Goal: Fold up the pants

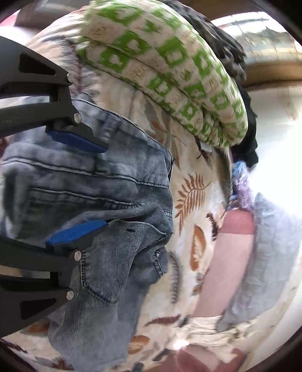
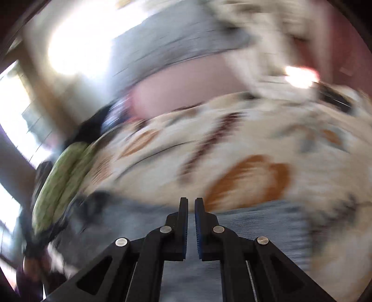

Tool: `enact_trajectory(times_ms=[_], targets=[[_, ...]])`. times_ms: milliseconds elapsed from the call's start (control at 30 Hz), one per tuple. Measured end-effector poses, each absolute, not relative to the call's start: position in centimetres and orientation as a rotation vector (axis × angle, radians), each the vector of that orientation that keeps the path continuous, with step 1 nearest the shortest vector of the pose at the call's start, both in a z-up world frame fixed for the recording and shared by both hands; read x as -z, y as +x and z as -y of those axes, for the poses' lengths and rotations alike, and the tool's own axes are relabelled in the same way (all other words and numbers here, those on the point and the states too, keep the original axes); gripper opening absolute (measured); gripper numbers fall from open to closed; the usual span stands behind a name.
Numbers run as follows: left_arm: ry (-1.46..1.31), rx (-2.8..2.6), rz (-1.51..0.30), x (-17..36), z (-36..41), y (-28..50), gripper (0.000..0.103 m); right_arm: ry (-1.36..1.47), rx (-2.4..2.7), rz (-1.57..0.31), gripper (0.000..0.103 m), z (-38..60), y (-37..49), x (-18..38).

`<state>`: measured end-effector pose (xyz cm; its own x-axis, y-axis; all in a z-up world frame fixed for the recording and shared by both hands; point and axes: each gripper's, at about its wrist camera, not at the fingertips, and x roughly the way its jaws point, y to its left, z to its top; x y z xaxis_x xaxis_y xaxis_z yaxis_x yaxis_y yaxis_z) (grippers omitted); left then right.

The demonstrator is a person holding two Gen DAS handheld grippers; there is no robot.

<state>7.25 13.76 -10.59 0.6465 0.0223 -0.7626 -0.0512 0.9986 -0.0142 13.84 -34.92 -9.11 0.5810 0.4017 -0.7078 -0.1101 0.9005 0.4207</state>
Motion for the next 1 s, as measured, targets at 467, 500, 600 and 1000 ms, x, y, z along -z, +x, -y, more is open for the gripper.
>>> enact_trajectory(times_ms=[467, 500, 600, 1000], targets=[[-0.225, -0.035, -0.848, 12.8, -17.7, 5.8, 0.061, 0.149, -0.697, -1.113, 0.050, 9.7, 22.3, 11.7], [-0.224, -0.036, -0.849, 12.9, -17.6, 5.9, 0.061, 0.142, -0.698, -1.125, 0.050, 9.1, 22.8, 12.0], [-0.227, -0.043, -0.859, 13.1, -17.8, 5.9, 0.061, 0.124, -0.698, -1.145, 0.053, 8.1, 23.9, 12.9], [-0.235, -0.100, -0.849, 13.1, -18.4, 6.5, 0.061, 0.134, -0.682, -1.093, 0.005, 6.1, 26.0, 12.3]])
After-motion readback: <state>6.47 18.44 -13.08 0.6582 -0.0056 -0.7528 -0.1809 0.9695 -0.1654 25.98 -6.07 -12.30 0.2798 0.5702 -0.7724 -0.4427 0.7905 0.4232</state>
